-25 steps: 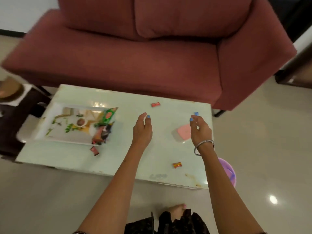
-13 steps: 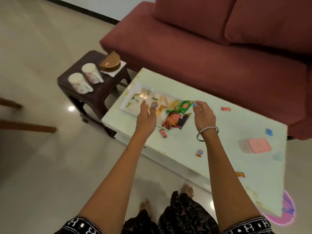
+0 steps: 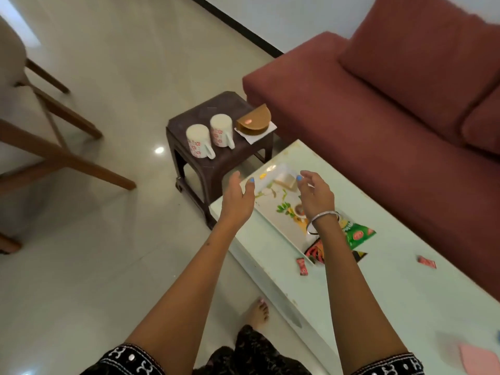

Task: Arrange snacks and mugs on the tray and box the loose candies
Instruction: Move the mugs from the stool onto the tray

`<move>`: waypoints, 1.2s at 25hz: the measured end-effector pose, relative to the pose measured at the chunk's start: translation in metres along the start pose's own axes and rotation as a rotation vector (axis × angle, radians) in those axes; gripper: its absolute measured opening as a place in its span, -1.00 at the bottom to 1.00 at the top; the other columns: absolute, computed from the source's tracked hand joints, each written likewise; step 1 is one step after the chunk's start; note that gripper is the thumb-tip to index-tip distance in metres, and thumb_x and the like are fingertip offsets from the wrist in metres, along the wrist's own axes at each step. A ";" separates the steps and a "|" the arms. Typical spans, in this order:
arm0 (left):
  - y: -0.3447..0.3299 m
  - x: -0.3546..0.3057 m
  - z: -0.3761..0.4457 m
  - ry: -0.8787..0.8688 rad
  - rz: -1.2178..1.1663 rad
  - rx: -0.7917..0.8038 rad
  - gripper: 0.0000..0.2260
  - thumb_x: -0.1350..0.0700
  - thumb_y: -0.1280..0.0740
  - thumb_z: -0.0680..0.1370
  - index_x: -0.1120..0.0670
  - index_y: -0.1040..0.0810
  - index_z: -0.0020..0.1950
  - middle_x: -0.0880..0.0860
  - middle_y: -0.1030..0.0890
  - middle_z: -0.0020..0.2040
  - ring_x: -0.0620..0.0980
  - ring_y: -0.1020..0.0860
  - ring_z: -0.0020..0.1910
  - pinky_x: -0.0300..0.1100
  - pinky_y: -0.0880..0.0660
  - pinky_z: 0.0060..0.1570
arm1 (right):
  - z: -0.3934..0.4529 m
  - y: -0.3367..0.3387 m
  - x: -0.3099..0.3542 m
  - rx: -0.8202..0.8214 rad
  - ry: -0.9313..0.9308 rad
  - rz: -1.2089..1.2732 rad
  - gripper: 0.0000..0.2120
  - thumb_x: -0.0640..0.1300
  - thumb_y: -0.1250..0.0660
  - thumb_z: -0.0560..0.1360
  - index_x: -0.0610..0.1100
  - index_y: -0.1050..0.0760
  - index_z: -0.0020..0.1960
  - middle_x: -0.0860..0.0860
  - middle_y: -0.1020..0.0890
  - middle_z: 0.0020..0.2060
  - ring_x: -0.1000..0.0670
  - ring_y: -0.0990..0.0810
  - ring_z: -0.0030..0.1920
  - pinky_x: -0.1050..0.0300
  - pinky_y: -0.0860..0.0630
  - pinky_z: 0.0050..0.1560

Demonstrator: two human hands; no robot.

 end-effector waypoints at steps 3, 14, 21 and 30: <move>0.013 -0.008 0.030 0.025 -0.025 -0.046 -0.50 -0.03 -0.16 0.58 0.10 -0.14 0.47 0.11 -0.28 0.48 0.05 -0.26 0.44 0.01 -0.25 0.41 | 0.031 -0.026 0.023 0.086 0.035 0.006 -0.70 -0.02 -0.21 0.55 -0.09 -0.46 0.24 -0.11 -0.53 0.24 -0.10 -0.53 0.16 0.10 -0.43 0.11; 0.055 -0.002 0.130 0.086 0.042 -0.151 -0.32 0.09 -0.44 0.41 0.07 -0.20 0.44 0.09 -0.35 0.42 0.04 -0.37 0.35 -0.20 -0.34 0.15 | 0.125 -0.111 0.077 0.273 0.151 -0.147 -0.56 -0.10 -0.40 0.43 -0.09 -0.43 0.28 -0.08 -0.55 0.23 -0.09 -0.49 0.24 0.02 -0.45 0.23; 0.073 0.000 0.238 0.045 0.381 -0.118 -0.27 0.08 -0.48 0.35 0.09 -0.20 0.43 0.13 -0.37 0.39 0.13 -0.34 0.37 0.04 -0.36 0.29 | 0.208 -0.190 0.091 0.399 0.120 -0.353 -0.44 -0.11 -0.46 0.38 -0.07 -0.37 0.33 -0.05 -0.51 0.28 -0.09 -0.49 0.25 -0.03 -0.47 0.26; 0.094 0.049 0.334 0.173 0.901 0.163 -0.11 0.00 -0.52 0.32 -0.03 -0.03 0.48 0.16 -0.09 0.52 0.26 -0.04 0.50 0.19 -0.11 0.41 | 0.291 -0.296 0.088 0.577 0.183 -0.769 -0.24 -0.14 -0.47 0.35 -0.05 -0.15 0.43 -0.13 -0.16 0.49 -0.20 -0.20 0.45 -0.11 -0.36 0.31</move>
Point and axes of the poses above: each hand's wrist, its own z-axis towards the middle knuckle, its own y-axis out of the back of the hand, x = y × z, the point moved 6 cm from there along z, towards the middle knuckle
